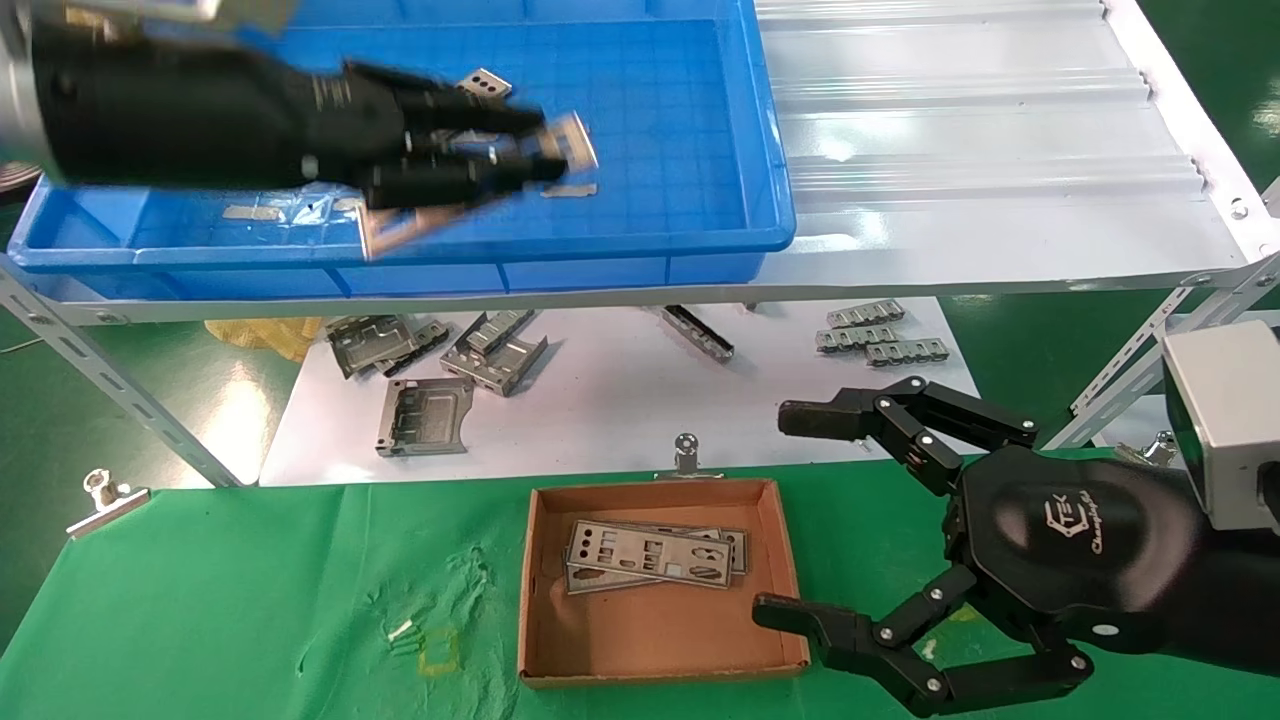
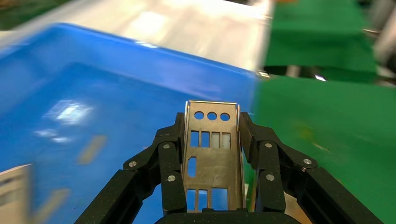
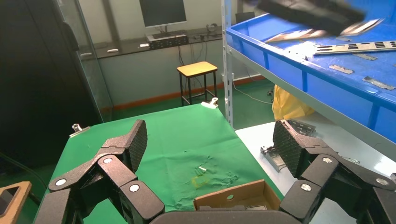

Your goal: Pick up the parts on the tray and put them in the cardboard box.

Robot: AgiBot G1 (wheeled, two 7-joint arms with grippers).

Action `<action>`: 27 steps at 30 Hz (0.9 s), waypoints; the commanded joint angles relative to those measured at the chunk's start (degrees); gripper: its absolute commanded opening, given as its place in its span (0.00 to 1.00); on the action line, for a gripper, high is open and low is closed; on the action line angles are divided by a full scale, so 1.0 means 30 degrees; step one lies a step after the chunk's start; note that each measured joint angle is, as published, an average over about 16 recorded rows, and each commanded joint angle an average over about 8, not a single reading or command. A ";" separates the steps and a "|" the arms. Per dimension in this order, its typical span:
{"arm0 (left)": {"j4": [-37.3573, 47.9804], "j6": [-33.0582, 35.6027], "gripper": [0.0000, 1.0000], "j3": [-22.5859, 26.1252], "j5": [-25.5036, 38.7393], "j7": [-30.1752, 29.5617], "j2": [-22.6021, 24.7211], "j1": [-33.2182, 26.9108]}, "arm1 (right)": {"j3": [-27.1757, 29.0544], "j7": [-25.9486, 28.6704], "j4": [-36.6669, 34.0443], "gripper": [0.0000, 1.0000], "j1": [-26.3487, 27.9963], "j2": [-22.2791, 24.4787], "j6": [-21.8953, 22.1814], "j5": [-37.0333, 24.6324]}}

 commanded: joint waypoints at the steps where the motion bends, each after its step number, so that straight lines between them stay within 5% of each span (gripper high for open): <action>1: -0.0282 0.1166 0.00 -0.0017 -0.0002 0.0438 -0.0121 0.0201 | 0.0000 0.0000 0.0000 1.00 0.0000 0.0000 0.0000 0.0000; 11: -0.7559 0.0297 0.00 0.2564 -0.3433 0.1108 -0.1498 0.6144 | 0.0000 0.0000 0.0000 1.00 0.0000 0.0000 0.0000 0.0000; 23: -0.5687 -0.4959 0.00 0.3693 -0.1724 0.4918 0.2475 0.9905 | 0.0000 0.0000 0.0000 1.00 0.0000 0.0000 0.0000 0.0000; 27: -0.4559 -0.5545 0.45 0.3904 -0.1342 0.5874 0.3325 1.0030 | 0.0000 0.0000 0.0000 1.00 0.0000 0.0000 0.0000 0.0000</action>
